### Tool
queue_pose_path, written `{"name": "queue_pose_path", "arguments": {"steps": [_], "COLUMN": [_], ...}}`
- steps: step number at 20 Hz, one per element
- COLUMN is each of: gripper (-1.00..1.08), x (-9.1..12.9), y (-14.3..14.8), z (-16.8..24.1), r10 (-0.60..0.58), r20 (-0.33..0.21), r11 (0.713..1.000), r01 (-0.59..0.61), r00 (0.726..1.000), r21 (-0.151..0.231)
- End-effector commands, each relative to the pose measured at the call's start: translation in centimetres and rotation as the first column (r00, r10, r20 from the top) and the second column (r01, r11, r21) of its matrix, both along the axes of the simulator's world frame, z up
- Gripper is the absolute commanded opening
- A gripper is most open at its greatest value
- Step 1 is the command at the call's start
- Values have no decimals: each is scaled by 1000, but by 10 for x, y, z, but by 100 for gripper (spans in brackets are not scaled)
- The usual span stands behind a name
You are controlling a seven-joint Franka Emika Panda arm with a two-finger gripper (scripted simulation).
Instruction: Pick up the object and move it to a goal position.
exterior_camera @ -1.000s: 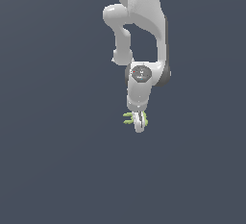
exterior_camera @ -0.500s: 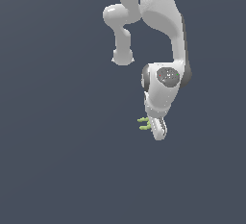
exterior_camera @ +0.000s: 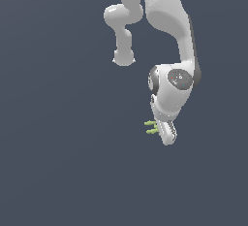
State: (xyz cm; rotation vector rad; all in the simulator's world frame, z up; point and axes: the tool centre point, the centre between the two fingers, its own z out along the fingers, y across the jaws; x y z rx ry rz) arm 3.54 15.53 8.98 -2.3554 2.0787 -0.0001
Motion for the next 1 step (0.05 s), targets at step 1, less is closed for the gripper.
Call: {"name": "queue_pose_path", "arguments": {"steps": [1], "gripper": [-100], "x": [1], "y": [1], "z": [0], "r10": [-1], "r20": [0], "r11": [1000], "r01": [1], "r00": [1000], "r21": [0]}}
